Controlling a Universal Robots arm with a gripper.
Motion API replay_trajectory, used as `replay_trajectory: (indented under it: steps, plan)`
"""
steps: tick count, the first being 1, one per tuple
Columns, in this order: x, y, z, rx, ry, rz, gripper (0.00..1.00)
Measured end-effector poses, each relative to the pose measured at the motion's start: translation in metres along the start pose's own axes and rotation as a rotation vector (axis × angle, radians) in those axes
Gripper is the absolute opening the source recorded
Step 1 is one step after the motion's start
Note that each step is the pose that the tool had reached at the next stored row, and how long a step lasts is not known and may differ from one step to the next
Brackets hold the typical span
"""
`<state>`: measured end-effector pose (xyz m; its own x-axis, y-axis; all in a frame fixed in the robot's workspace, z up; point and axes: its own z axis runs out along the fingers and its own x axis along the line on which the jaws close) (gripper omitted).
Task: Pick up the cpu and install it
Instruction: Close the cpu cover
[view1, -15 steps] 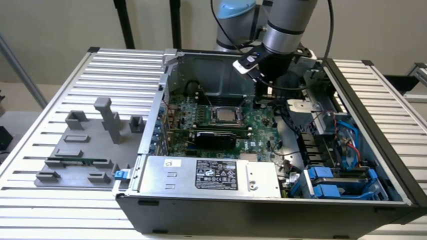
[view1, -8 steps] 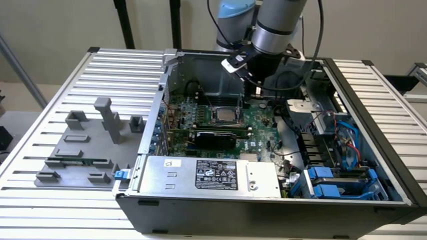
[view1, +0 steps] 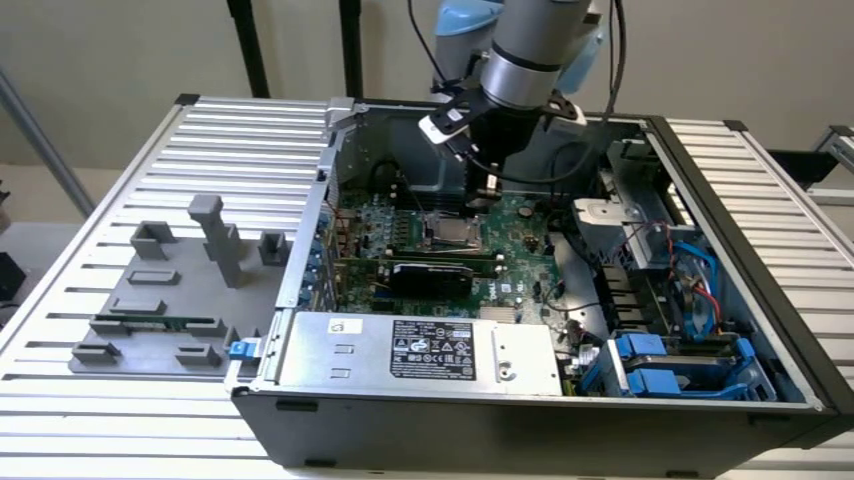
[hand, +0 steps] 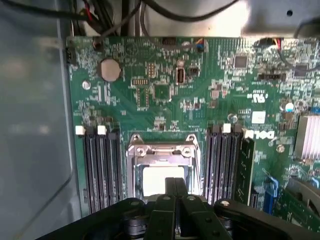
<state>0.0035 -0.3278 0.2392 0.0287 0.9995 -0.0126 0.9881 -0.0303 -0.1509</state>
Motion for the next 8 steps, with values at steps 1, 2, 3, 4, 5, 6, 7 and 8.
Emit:
replay_trajectory:
  steps: [1,2,3,4,5,6,7,8]
  plan:
    - [0.0,-0.0029,0.0008,0.0054,-0.0002,0.0,0.11]
    - [0.0,-0.0057,0.0016,0.0101,-0.0003,0.0,0.11]
    - [0.0,-0.0089,0.0027,0.0147,-0.0004,0.0,0.11]
    - [0.0,-0.012,0.0039,0.018,-0.0004,0.0,0.11]
    - [0.0,-0.0152,0.0052,0.0203,-0.0005,0.0,0.11]
    - [-0.001,-0.0184,0.0066,0.0218,-0.0007,0.0,0.11]
    - [-0.001,-0.0216,0.008,0.023,-0.0005,0.0,0.11]
    - [-0.001,-0.0247,0.0095,0.0242,-0.0006,0.0,0.11]
